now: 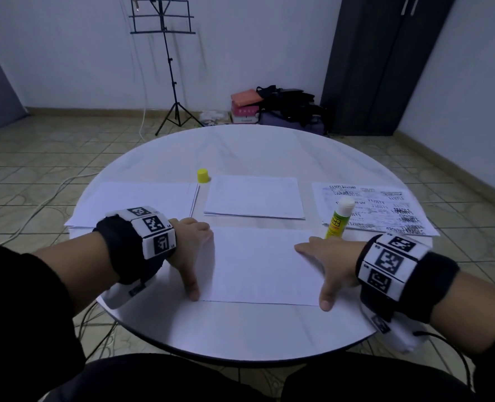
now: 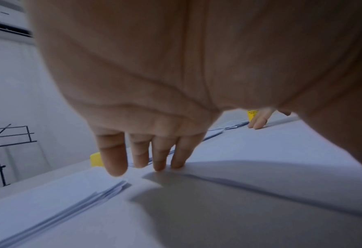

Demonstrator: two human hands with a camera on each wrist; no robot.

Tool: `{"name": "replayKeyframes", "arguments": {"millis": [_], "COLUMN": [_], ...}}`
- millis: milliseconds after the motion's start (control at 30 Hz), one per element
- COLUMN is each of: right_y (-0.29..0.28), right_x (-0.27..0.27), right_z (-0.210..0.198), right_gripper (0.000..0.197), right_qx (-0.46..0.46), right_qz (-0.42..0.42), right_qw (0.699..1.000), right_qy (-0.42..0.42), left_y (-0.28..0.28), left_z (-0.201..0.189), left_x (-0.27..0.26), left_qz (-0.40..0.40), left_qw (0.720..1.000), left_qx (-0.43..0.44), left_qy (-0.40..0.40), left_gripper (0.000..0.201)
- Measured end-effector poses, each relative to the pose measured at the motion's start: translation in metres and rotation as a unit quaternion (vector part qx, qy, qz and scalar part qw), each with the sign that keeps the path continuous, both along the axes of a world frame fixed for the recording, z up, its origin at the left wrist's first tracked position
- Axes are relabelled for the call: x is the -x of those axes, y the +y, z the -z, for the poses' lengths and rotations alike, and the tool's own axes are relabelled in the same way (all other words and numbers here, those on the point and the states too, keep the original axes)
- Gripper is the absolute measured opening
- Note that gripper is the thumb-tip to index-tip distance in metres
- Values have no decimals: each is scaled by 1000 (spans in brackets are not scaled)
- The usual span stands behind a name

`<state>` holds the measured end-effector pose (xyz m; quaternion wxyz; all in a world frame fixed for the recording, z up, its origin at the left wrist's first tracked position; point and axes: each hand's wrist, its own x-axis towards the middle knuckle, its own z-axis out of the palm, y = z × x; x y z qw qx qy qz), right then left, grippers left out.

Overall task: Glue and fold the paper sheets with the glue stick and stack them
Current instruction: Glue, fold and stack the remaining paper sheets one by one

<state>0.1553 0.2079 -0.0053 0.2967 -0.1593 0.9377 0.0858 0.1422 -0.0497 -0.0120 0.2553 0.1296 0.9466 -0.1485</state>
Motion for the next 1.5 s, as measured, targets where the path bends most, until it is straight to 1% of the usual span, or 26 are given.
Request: {"name": "replayKeyframes", "arguments": {"millis": [133,233,267,367,433,467,500,567,600,667,733,833,900,967,1000,1067,1100,1167,1200,1267,1300,1333,1367,1400,1433,1500], "right_y": [-7,-11,-11,-9,-9,-9,-10,-9,-9,-9,-10,-16,-24,-33,-38,-48,-53,-60,-63,-66,-67,-68,-67,-65,-61,-55], "right_x": [4,5,5,3,0,-2,-4,-9,-11,-13,-15,-11,-5,4,11,29,39,57,65,82,89,94,98,102,101,101], "right_z": [3,5,6,5,5,5,4,4,5,7,5,2,1,-1,-2,-4,-6,-12,-13,-12,-11,-12,-11,-8,-7,-2], "right_gripper": [111,108,110,117,116,114,112,109,105,92,71,46,38,36,35,26,16,12,21,57,65,65,54,34,23,38], "right_qx": [-39,-59,-60,-51,-38,-30,-21,4,21,69,170,323,371,386,377,343,323,279,256,220,205,187,167,149,137,119], "right_qz": [-15,-21,-18,-4,4,8,14,37,50,79,127,207,253,287,290,283,284,293,291,291,291,286,281,271,254,230], "right_qw": [999,998,998,999,999,999,999,999,998,994,977,923,893,873,873,881,884,894,902,915,920,928,935,942,949,957], "right_qy": [19,29,27,19,18,19,21,22,21,26,30,22,36,78,106,161,182,194,191,175,164,151,141,131,130,133], "left_y": [1,2,1,-5,-11,-14,-16,-19,-21,-25,-31,-38,-41,-40,-39,-34,-30,-22,-19,-11,-6,-3,0,3,5,6], "left_z": [2,3,2,-3,-2,-1,1,3,3,3,-3,-18,-23,-26,-28,-29,-29,-27,-24,-18,-14,-9,-4,0,5,14], "left_x": [2,2,2,1,-1,-4,-7,-15,-18,-21,-20,-12,-4,8,17,37,47,68,78,93,100,107,113,117,121,127], "left_qz": [-44,-104,-126,-185,-218,-237,-264,-309,-305,-274,-245,-225,-225,-238,-243,-244,-235,-212,-205,-191,-184,-180,-173,-168,-164,-166], "left_qw": [998,986,978,946,918,899,872,814,807,818,821,808,797,785,787,807,827,871,888,916,929,939,948,955,961,967], "left_qx": [-48,-131,-166,-264,-330,-368,-413,-492,-506,-505,-514,-532,-540,-541,-532,-494,-465,-403,-378,-329,-301,-272,-246,-222,-200,-165], "left_qy": [7,16,10,-21,-19,-8,2,-4,-10,-5,44,116,154,186,197,211,210,183,162,127,116,109,107,105,103,99], "left_gripper": [114,124,121,106,104,102,97,73,58,41,40,50,52,40,34,37,43,64,75,92,96,98,99,102,107,123]}}
